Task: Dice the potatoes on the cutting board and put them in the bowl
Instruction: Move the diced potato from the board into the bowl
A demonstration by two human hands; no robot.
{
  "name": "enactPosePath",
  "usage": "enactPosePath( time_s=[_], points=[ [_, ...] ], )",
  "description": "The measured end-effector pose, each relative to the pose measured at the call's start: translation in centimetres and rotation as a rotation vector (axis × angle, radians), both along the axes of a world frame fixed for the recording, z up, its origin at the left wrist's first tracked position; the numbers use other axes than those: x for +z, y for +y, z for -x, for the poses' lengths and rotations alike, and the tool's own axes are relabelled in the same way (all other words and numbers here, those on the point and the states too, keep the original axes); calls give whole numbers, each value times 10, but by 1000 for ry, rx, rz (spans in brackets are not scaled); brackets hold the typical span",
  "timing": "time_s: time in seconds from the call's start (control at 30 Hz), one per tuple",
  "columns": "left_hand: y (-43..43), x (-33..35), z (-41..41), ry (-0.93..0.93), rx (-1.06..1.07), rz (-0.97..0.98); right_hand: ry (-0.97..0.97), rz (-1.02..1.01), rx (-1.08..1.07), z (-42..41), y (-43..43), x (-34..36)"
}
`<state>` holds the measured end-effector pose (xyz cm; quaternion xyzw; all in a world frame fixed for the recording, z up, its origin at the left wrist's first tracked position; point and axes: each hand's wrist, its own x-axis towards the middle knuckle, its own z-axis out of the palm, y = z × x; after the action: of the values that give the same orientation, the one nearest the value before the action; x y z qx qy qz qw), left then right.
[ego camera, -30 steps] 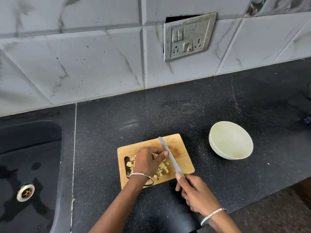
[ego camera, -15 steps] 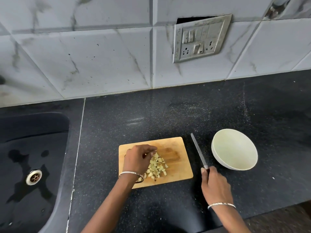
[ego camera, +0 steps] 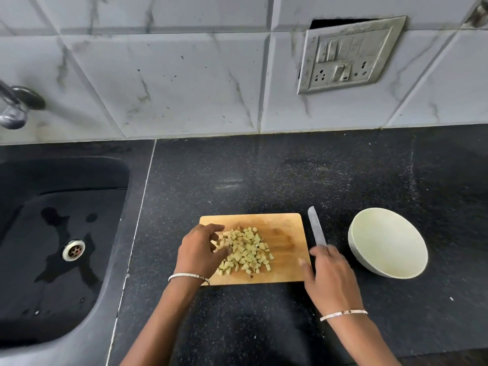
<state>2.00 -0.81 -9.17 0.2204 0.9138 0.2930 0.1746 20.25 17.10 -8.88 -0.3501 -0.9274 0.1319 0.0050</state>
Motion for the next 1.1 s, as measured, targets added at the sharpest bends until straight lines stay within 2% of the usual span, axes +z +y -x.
enactPosePath(
  time_s=[0.07, 0.17, 0.27, 0.4, 0.6, 0.77, 0.93, 1.1],
  points=[
    [1, -5, 1, -47, -77, 158, 47, 170, 110, 17, -3, 5],
    [6, -13, -4, -97, -144, 246, 7, 312, 259, 48, -9, 2],
    [12, -18, -8, -24, -137, 229, -24, 326, 318, 72, -14, -8],
    [17, -19, -8, -1, -95, 171, -121, 228, 371, 91, -24, -17],
    [23, -22, -6, -34, -106, 45, -41, 332, 293, 87, -13, -12],
    [39, -22, -9, -40, -140, -92, -24, 264, 157, 75, 16, -4],
    [48, -18, -11, 18, -141, -111, 10, 403, 113, 71, 34, -14],
    [46, -16, -11, 71, -156, -113, -3, 355, 95, 71, 27, -21]
  ],
)
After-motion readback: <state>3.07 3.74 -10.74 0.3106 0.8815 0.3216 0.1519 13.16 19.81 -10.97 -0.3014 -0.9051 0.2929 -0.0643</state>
